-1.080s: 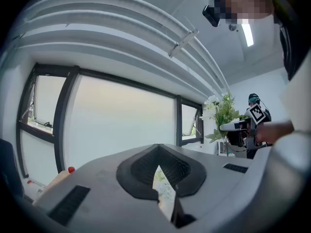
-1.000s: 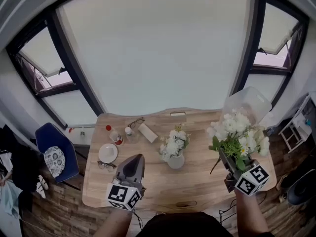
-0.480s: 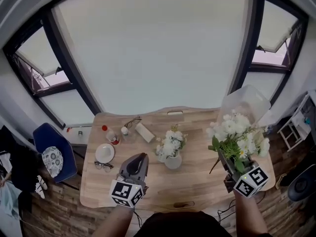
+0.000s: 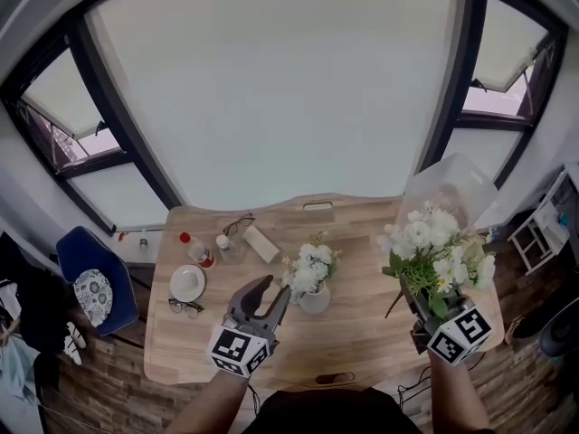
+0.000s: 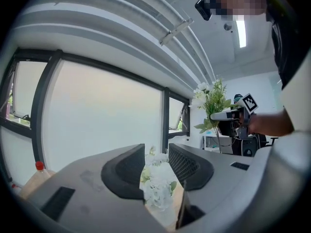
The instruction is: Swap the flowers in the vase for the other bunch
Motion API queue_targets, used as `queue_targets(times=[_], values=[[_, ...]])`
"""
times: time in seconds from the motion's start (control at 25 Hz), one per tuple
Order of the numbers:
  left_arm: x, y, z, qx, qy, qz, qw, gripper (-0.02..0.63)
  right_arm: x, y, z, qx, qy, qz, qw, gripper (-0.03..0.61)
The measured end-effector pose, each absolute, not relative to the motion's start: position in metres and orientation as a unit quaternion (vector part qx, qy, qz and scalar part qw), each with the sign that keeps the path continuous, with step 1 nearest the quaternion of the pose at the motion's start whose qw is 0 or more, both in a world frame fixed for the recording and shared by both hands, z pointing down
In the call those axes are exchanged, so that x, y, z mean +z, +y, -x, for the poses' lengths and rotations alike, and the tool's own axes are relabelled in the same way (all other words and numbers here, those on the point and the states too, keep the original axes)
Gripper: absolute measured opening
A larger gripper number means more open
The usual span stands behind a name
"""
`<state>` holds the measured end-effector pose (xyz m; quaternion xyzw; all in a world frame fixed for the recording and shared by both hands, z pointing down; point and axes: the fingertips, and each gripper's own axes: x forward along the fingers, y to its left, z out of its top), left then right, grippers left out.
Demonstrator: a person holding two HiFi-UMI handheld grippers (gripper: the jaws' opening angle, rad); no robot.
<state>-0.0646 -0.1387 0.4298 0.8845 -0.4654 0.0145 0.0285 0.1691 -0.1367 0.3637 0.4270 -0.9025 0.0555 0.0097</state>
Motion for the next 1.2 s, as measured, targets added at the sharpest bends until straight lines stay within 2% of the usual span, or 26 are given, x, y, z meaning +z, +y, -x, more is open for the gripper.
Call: queue_targets(times=[0.24, 0.44, 0.68, 1.2], values=[[0.451, -0.149, 0.046, 0.033, -0.444, -0.894, 0.050, 0.133, 0.369, -0.143, -0.177, 0.063, -0.899, -0.432, 0.016, 0.109], [0.466, -0.156, 0.031, 0.044, -0.423, -0.903, 0.066, 0.184, 0.370, -0.145, -0.186, 0.067, -0.895, -0.441, 0.015, 0.109], [0.482, -0.167, 0.020, 0.083, -0.417, -0.903, 0.053, 0.246, 0.375, -0.147, -0.191, 0.075, -0.891, -0.447, 0.015, 0.109], [0.518, -0.184, 0.011, 0.114, -0.394, -0.908, 0.081, 0.253, 0.392, -0.150, -0.203, 0.092, -0.880, -0.466, 0.015, 0.109]])
